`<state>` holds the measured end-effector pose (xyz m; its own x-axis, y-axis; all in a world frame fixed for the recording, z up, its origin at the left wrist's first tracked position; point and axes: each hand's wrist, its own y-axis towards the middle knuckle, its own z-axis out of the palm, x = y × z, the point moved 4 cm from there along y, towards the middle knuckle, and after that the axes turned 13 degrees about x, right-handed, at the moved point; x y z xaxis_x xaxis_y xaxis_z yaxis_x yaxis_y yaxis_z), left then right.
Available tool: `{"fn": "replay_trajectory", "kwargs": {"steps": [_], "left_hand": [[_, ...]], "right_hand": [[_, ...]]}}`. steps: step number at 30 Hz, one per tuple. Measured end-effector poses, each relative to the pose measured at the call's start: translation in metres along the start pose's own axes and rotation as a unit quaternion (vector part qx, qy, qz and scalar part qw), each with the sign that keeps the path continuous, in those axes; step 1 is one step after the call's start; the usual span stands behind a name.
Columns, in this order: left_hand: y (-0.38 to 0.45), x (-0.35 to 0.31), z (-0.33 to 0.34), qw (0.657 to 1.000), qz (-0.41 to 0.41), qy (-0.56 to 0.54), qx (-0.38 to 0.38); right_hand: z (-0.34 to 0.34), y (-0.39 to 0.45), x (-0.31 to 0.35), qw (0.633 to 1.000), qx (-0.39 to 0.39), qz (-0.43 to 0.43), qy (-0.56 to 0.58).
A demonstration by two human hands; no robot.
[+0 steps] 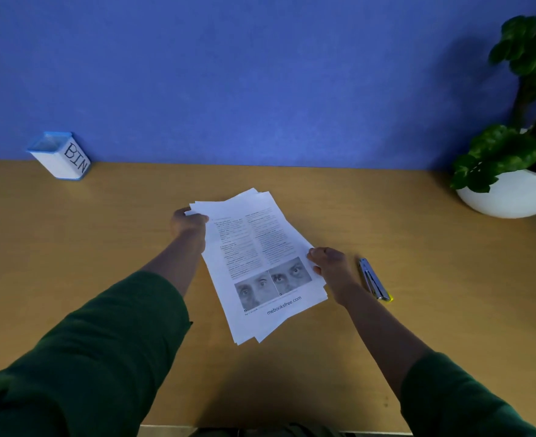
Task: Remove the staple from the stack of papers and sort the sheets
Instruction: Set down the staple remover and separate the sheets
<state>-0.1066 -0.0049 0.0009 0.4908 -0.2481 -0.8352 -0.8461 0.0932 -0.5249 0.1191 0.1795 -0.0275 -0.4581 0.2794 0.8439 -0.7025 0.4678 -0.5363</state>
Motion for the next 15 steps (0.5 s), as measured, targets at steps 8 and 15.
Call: {"fn": "replay_trajectory", "kwargs": {"steps": [8,15], "left_hand": [[0.003,0.013,-0.024,0.996,0.039,-0.021,-0.076],[-0.003,0.028,-0.042,0.993,0.048,0.010,-0.110]], "right_hand": [[0.001,0.008,0.004,0.999,0.006,0.001,0.031],[0.019,0.015,0.024,0.998,0.045,-0.032,0.037]]}}
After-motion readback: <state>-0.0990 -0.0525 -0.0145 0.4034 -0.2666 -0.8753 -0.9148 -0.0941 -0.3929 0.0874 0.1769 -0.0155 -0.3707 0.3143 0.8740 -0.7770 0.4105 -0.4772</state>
